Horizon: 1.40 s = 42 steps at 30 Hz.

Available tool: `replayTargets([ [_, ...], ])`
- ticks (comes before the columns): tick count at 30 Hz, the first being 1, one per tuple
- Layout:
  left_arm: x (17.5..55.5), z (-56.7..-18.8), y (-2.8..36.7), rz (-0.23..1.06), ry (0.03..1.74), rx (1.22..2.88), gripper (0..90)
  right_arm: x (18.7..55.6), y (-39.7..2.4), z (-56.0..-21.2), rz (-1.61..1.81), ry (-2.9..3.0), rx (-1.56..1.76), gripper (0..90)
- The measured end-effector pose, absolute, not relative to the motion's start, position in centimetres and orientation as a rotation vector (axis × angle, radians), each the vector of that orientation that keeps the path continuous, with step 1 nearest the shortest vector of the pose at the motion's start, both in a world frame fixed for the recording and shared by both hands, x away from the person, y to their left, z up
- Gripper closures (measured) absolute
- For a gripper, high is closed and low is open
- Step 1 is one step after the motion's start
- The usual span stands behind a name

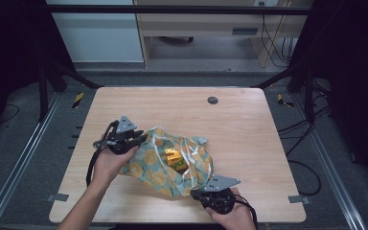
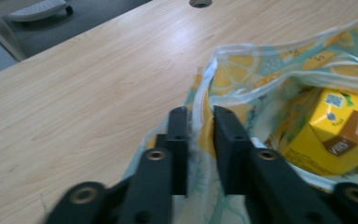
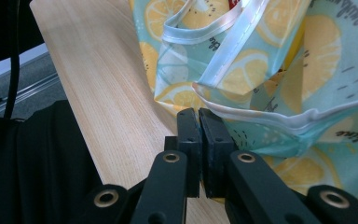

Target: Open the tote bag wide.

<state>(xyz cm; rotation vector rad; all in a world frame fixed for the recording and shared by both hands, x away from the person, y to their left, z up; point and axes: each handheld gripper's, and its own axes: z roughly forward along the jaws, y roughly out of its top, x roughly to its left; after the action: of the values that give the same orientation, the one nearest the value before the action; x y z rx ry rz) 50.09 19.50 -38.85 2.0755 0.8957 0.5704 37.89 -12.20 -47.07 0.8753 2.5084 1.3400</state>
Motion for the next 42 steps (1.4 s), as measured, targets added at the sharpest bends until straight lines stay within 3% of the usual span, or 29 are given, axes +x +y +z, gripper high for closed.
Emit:
replayTargets([
  [4, 49.5, -38.7, 20.1, 0.579, 0.881, 2.046, 88.2, 38.0, -12.2, -47.3, 1.316, 2.515, 0.88, 87.8],
  [11, 46.5, -37.0, 21.7, 0.561, 0.816, 1.903, 89.2, 38.1, -12.3, -47.3, 1.3, 2.509, 0.886, 87.8],
  [17, 43.3, -38.3, 23.6, 0.501, 0.784, 1.875, 89.4, 38.1, -12.5, -47.4, 1.267, 2.507, 0.899, 87.5],
  [28, 39.2, -42.6, 25.7, 0.407, 0.703, 1.985, 89.5, 38.5, -12.8, -47.6, 1.253, 2.49, 0.947, 87.3],
  [34, 39.0, -45.1, 25.7, 0.403, 0.712, 2.128, 89.3, 38.7, -13.0, -47.7, 1.251, 2.484, 0.968, 86.5],
  [42, 40.0, -46.9, 26.3, 0.389, 0.783, 2.185, 89.4, 39.1, -13.4, -48.0, 1.229, 2.482, 0.993, 87.7],
])
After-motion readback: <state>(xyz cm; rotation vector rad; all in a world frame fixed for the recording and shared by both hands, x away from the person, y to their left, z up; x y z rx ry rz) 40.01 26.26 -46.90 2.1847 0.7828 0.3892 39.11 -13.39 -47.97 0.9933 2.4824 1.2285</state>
